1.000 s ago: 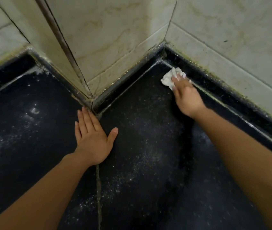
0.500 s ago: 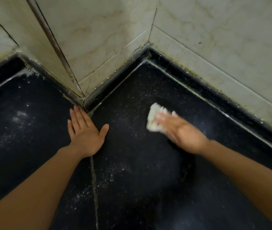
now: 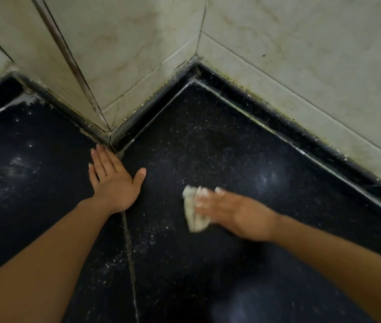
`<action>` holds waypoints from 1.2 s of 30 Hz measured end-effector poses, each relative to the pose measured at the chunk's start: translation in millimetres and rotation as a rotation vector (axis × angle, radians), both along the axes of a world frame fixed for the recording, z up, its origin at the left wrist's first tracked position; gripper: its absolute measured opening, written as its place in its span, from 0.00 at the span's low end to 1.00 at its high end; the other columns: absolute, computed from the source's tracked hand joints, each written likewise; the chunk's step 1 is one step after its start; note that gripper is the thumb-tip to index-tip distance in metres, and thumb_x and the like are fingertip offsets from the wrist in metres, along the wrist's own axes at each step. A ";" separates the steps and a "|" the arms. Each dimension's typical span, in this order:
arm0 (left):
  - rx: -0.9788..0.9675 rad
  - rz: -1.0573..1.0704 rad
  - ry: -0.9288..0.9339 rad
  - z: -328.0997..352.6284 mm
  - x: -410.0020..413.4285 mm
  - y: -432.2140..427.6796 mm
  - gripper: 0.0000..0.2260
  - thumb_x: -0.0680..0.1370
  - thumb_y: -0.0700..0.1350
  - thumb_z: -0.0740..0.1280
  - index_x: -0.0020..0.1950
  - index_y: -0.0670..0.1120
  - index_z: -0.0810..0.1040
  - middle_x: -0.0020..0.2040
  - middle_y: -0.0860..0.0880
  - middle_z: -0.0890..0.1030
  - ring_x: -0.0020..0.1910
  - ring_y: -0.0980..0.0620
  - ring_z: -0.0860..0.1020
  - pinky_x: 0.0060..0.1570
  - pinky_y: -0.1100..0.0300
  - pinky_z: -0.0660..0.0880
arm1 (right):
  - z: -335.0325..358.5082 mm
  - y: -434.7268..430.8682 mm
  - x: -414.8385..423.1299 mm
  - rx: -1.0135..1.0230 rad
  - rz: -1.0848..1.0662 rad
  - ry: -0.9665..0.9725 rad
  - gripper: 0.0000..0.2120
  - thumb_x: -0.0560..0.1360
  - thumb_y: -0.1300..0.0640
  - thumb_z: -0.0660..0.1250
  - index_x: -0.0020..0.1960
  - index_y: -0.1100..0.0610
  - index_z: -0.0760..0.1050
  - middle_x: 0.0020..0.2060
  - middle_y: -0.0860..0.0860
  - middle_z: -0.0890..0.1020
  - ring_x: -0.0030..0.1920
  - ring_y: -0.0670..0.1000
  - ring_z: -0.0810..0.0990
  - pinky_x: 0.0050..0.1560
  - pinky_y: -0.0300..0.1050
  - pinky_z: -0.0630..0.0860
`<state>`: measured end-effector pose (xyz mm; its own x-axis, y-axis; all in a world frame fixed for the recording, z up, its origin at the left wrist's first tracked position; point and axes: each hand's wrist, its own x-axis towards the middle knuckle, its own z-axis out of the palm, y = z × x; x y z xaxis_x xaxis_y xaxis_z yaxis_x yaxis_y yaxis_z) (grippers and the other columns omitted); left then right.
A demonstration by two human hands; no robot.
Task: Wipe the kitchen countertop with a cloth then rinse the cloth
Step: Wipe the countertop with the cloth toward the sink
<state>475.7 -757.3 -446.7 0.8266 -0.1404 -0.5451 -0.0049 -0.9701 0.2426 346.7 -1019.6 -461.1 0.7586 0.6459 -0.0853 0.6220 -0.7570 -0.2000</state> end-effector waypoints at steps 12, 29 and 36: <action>0.014 -0.002 -0.011 -1.3 0.3 -0.8 0.42 0.77 0.66 0.46 0.72 0.37 0.28 0.73 0.40 0.28 0.72 0.44 0.28 0.70 0.49 0.32 | -7.8 -8.7 16.9 0.080 -0.638 -0.075 0.20 0.78 0.67 0.56 0.70 0.66 0.66 0.70 0.63 0.66 0.72 0.64 0.62 0.74 0.53 0.52; 0.031 -0.009 0.004 2.0 0.3 -0.9 0.43 0.77 0.66 0.46 0.72 0.36 0.29 0.73 0.39 0.28 0.72 0.43 0.29 0.71 0.48 0.33 | -6.4 -0.7 -12.1 0.137 -1.036 0.017 0.22 0.82 0.55 0.50 0.75 0.60 0.58 0.75 0.56 0.56 0.76 0.57 0.52 0.74 0.49 0.45; 0.009 -0.018 0.021 6.8 -0.2 0.8 0.42 0.78 0.65 0.46 0.72 0.36 0.29 0.73 0.39 0.27 0.72 0.43 0.28 0.71 0.48 0.33 | 7.8 29.6 -101.6 -0.058 -0.384 0.136 0.23 0.83 0.48 0.50 0.76 0.53 0.55 0.75 0.51 0.59 0.76 0.54 0.55 0.74 0.51 0.53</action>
<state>475.4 -756.4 -439.9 0.8124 -0.1499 -0.5635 -0.0173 -0.9721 0.2337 245.1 -990.0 -453.3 0.9228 0.3095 -0.2293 0.2632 -0.9413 -0.2114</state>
